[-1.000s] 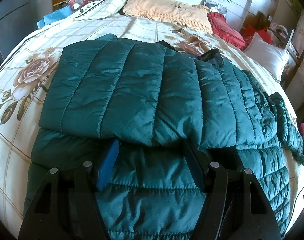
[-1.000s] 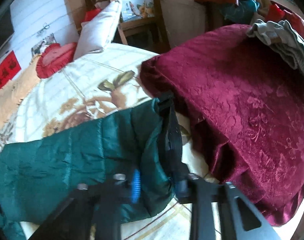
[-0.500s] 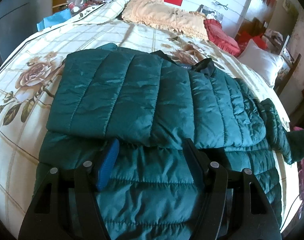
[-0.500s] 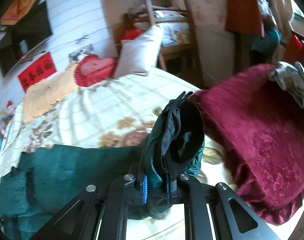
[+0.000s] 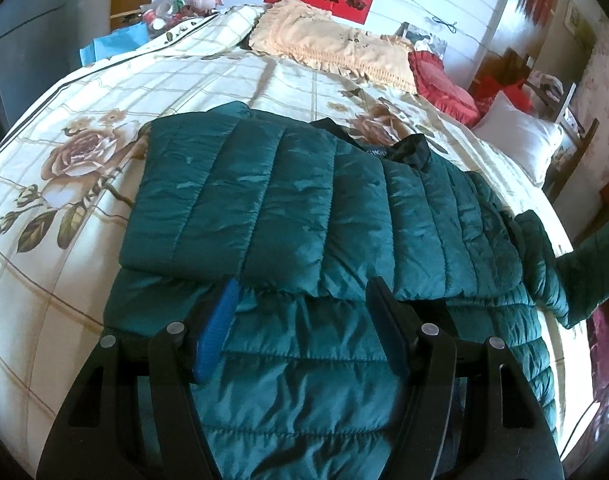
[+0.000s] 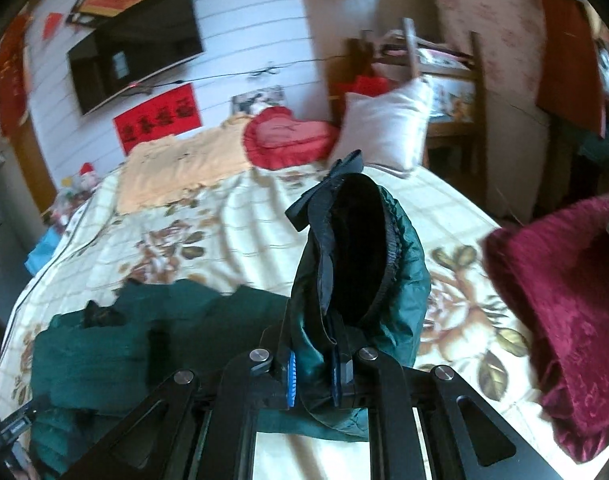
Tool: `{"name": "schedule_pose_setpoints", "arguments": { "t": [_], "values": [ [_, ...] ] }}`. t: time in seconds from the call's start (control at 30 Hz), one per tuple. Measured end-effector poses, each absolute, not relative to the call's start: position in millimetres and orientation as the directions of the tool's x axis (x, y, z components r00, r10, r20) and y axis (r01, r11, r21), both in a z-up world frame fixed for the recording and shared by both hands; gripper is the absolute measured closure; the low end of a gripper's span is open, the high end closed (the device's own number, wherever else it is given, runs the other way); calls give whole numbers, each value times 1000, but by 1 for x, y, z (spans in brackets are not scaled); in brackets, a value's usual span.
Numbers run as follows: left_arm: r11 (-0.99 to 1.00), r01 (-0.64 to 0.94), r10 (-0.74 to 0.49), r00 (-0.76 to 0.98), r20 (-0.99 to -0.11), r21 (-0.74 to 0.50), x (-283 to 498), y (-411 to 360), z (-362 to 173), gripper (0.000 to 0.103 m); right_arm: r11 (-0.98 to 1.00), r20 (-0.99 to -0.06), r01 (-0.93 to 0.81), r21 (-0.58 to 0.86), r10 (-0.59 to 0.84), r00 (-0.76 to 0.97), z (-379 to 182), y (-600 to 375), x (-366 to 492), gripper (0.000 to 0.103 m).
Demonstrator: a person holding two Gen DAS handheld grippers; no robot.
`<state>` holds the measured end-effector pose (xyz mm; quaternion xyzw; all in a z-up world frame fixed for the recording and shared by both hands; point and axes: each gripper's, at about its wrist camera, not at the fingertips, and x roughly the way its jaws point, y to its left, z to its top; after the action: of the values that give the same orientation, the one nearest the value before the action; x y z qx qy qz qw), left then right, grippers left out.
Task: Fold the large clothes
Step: 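Grasp the outstretched sleeve cuff with the right tool and lift it, then carry the sleeve with the right tool across the jacket front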
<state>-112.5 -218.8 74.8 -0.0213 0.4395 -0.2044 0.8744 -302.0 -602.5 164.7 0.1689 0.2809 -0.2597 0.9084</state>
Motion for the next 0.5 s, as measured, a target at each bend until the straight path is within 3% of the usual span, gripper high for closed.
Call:
{"name": "schedule_pose_setpoints", "arguments": {
  "t": [0.5],
  "values": [
    [918, 310, -383, 540, -750, -245, -106, -192, 77, 36, 912, -628, 378, 157, -204, 751, 171, -514, -224, 92]
  ]
}}
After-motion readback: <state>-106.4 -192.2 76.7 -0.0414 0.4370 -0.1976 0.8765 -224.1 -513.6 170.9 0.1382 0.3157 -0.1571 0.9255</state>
